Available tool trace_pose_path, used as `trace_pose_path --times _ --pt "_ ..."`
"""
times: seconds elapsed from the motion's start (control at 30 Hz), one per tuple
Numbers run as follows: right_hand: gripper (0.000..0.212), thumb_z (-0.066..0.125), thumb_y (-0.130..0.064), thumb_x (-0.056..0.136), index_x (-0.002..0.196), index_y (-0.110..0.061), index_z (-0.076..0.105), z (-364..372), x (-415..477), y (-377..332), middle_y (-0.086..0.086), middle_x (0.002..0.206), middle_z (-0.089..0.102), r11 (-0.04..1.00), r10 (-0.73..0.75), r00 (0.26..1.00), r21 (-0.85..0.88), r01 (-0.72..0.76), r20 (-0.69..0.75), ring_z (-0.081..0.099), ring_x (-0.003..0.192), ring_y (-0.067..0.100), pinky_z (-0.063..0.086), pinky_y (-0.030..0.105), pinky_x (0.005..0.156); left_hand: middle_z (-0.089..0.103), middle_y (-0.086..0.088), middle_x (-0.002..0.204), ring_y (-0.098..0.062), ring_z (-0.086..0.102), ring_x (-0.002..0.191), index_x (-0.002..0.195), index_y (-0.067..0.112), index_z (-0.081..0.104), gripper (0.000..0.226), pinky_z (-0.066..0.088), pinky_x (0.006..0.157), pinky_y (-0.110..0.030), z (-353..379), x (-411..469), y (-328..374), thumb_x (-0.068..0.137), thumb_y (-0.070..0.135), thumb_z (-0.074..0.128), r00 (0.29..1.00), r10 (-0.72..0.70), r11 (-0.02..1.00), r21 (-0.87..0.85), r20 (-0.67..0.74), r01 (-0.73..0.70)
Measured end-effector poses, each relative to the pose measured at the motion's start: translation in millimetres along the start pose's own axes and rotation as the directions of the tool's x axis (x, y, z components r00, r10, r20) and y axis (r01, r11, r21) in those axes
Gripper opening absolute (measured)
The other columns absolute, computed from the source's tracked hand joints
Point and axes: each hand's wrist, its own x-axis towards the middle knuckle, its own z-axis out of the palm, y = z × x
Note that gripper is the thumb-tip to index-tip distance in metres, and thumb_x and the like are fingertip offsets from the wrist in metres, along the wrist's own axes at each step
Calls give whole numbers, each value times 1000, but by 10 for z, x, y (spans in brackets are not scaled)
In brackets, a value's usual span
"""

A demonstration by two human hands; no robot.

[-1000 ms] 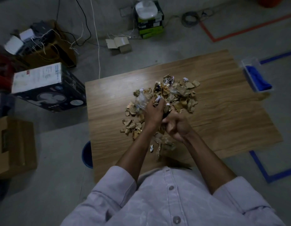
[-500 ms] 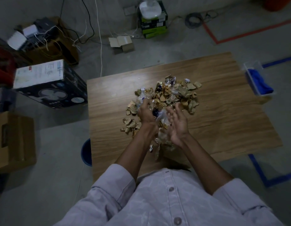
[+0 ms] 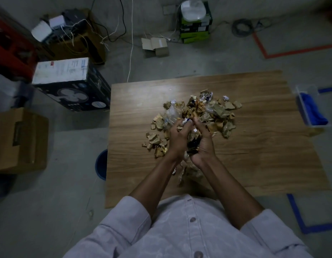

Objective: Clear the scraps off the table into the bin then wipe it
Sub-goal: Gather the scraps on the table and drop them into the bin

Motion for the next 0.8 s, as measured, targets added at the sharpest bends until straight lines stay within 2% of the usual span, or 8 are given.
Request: trace_pose_path --times 0.1,0.2,0.3,0.37,0.43,0.53,0.67,0.8 --pt "24 65 -32 95 107 -13 72 9 0 -20 4 98 76 998 -26 1000 -55 25 -14 75 88 17 58 29 67 68 -4 121 -12 66 108 126 18 62 51 52 77 -30 36 28 -31 89 53 59 1000 2 999 49 -23 -1" --pt "30 66 -26 96 119 -6 70 37 25 -18 4 104 77 978 -119 993 -174 112 -27 74 96 15 57 28 75 59 -5 136 -20 60 121 136 30 54 47 57 90 -41 96 60 -72 93 50 52 997 68 997 29 -45 -67" --pt "28 66 -18 97 119 -2 70 14 127 12 5 103 78 937 -219 974 -289 195 -51 74 94 13 58 25 75 64 -1 125 -19 64 113 128 34 55 31 57 94 -51 140 78 -67 97 35 51 985 134 991 -3 -104 -135" --pt "23 67 -21 96 112 -6 75 -34 247 79 6 103 78 887 -301 950 -389 248 -81 74 96 17 59 32 80 63 1 131 -17 63 117 124 38 56 30 54 100 -48 135 108 -78 100 21 51 976 177 984 0 -129 -179" --pt "17 68 -24 95 102 -12 78 -64 361 148 5 98 78 839 -368 924 -466 282 -104 74 94 20 57 36 80 64 -1 131 -16 62 119 126 29 60 31 52 101 -42 113 125 -101 102 12 52 978 151 988 -20 -141 -156" --pt "13 68 -24 96 94 -16 79 -84 497 246 0 90 78 809 -423 897 -501 307 -133 74 88 16 56 33 76 71 1 114 -18 67 112 116 22 67 20 53 100 -40 75 83 -91 97 21 61 983 38 991 -123 -178 -61" --pt "32 71 -44 90 105 -16 77 -78 651 534 5 102 77 787 -303 951 -580 210 -66 73 98 25 58 51 90 74 -1 112 -21 69 110 107 26 72 24 52 100 -43 -159 5 -145 86 33 64 960 28 971 -223 -277 -92" --pt "21 67 -27 95 102 -11 78 269 528 1026 8 99 78 740 -308 950 -615 273 51 73 99 31 58 45 87 72 -8 97 -28 67 95 100 16 72 17 52 91 -48 -724 -49 -125 88 27 68 904 -42 910 -390 -425 -141"
